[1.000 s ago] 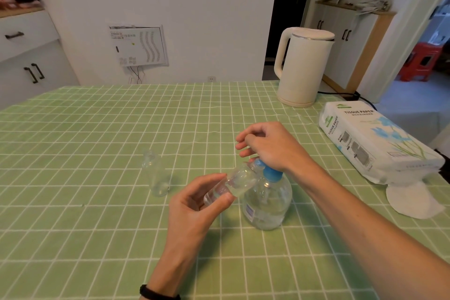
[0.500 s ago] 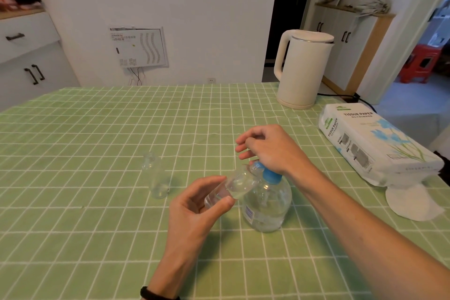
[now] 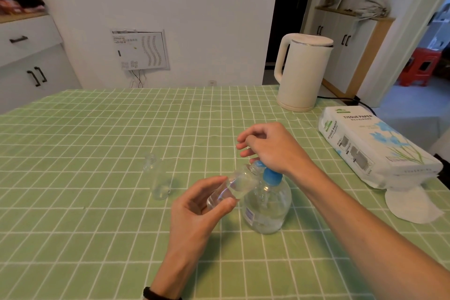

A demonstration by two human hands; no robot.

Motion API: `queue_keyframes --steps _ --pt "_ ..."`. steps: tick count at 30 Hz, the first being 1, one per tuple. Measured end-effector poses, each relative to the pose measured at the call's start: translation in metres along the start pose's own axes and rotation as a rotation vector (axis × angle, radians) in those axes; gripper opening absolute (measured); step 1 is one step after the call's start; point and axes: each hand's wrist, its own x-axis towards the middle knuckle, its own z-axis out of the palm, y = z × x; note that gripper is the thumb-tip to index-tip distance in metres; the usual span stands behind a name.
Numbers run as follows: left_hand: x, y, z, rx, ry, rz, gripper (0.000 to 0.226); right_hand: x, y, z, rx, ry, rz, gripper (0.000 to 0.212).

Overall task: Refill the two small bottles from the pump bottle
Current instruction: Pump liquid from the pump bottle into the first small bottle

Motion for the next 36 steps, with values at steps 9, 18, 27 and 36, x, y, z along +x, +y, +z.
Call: queue_keyframes --steps 9,18,27,36 --pt "-0.0001 0.0016 -0.0018 0.041 -0.02 -0.006 0.051 -0.0017 0.0022 0.0023 -0.018 -0.018 0.021 0.026" --pt "-0.0003 0.0044 0.0018 0.006 -0.021 0.006 0.049 -0.0011 -0.0027 -0.0003 -0.054 -0.012 -0.003 0.023" --pt "0.0001 0.0005 -0.0008 0.075 -0.006 0.028 0.051 -0.0015 0.0018 0.0031 -0.034 -0.02 0.038 0.027" --pt "-0.0026 0.0044 0.0005 0.114 0.028 0.041 0.051 -0.0022 -0.0037 0.0002 -0.069 -0.01 -0.004 0.023"
